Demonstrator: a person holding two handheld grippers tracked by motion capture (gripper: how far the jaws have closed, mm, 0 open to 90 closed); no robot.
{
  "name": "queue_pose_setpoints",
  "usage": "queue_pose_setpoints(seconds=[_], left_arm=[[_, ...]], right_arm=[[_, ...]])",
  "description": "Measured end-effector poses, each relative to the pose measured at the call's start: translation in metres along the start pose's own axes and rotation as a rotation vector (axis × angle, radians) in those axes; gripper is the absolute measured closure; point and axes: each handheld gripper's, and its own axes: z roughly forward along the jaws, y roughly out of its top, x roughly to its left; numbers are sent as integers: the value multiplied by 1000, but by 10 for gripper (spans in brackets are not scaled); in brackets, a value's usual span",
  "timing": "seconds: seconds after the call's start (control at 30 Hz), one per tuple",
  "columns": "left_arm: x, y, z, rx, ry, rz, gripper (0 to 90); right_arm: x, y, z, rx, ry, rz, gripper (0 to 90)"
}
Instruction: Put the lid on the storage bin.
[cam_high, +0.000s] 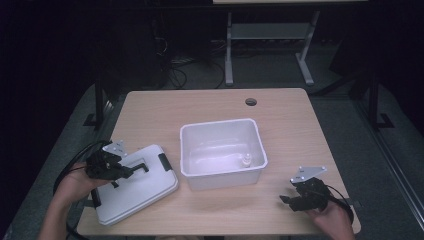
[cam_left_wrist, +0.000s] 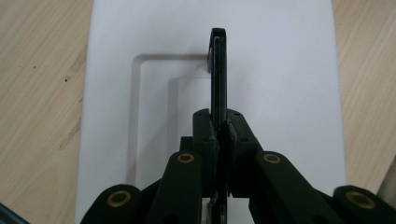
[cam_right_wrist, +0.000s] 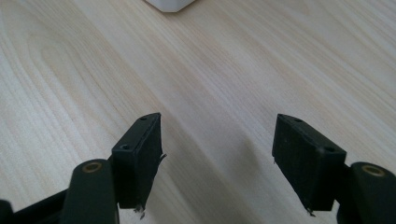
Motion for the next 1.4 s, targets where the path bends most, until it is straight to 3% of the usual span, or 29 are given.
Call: queue_pose_setpoints(seconds=[0.77, 1.0, 1.4], left_arm=[[-5, 10, -59, -21, 7, 41, 843], [-6, 12, -77, -52, 13, 47, 843], [-11, 29, -101, -74, 14, 84, 843]], right_arm=[[0, 3, 2, -2, 9, -5, 319], [1, 3, 2, -6, 7, -2, 319], [0, 4, 1, -10, 12, -1, 319]])
